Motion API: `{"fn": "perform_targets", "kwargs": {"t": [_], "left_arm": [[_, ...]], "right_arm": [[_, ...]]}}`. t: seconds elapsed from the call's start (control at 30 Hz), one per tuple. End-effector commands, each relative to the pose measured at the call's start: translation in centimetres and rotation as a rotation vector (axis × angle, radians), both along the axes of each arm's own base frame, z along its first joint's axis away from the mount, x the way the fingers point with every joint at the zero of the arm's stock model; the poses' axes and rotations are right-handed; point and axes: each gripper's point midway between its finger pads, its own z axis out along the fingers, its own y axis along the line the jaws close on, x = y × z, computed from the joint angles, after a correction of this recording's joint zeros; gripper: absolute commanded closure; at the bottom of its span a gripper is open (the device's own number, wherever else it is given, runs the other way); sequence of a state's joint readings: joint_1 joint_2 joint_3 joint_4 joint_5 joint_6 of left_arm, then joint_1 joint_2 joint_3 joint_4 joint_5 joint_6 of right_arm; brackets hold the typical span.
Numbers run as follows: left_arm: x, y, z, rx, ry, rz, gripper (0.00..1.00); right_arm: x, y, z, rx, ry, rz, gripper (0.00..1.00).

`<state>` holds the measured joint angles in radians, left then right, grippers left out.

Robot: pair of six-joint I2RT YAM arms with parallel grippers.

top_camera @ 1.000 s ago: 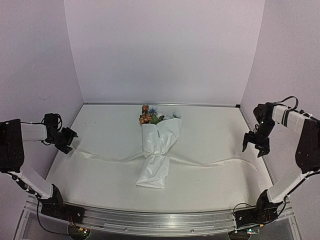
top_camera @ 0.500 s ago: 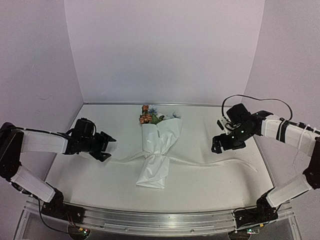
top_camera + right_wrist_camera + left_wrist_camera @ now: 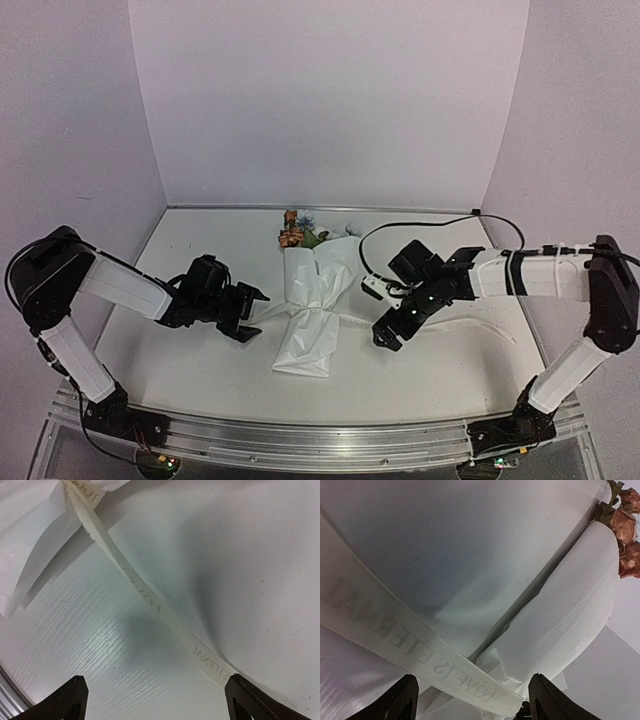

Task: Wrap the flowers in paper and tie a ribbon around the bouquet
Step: Tie the ribbon around the folded bouquet.

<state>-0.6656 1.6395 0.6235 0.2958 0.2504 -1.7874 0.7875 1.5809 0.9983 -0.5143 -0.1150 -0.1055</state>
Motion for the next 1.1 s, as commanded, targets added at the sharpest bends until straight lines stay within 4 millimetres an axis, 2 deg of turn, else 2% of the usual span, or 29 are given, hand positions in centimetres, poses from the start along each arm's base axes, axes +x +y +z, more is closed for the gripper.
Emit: {"fn": "perform_targets", "kwargs": {"t": [0.0,0.13,0.3,0.4,0.5,0.63,0.7,0.77,0.8,1.07], "left_arm": [[2.0,-2.0,2.1,-0.071,-0.053,0.022,0.21],[2.6,-2.5,1.5,-0.083,-0.056,0.026,0.24],[3.3,-2.8,0.9,-0.078,-0.061,0.039,0.36],[3.5,-2.8,0.5,-0.075,-0.059,0.048,0.47],[3.6,-2.6,0.1,-0.066,-0.065,0.048,0.63],[4.2,-2.0,0.2,-0.023,-0.106,0.037,0.85],[4.6,-1.5,0.5,0.016,-0.142,0.022,0.95],[4.8,-0.7,0.4,0.073,-0.165,0.013,1.00],[4.9,-0.3,0.5,0.097,-0.179,0.006,1.00],[4.4,3.6,0.0,0.296,-0.229,-0.041,1.00]], "right_arm": [[2.0,2.6,0.5,-0.017,-0.094,0.073,0.02],[3.7,3.8,-0.1,-0.033,-0.134,0.069,0.04],[4.6,5.4,-1.0,-0.019,-0.116,0.059,0.16],[4.7,6.0,-1.4,-0.014,-0.103,0.056,0.23],[4.6,6.5,-1.7,-0.016,-0.101,0.058,0.33],[4.5,6.2,-1.9,-0.036,-0.098,0.043,0.57],[4.5,5.8,-2.1,-0.049,-0.095,0.031,0.76],[4.4,5.5,-2.1,-0.059,-0.087,0.019,0.95],[4.3,5.4,-2.2,-0.062,-0.082,0.011,1.00],[3.7,1.7,-2.3,-0.139,-0.124,-0.098,1.00]]}}
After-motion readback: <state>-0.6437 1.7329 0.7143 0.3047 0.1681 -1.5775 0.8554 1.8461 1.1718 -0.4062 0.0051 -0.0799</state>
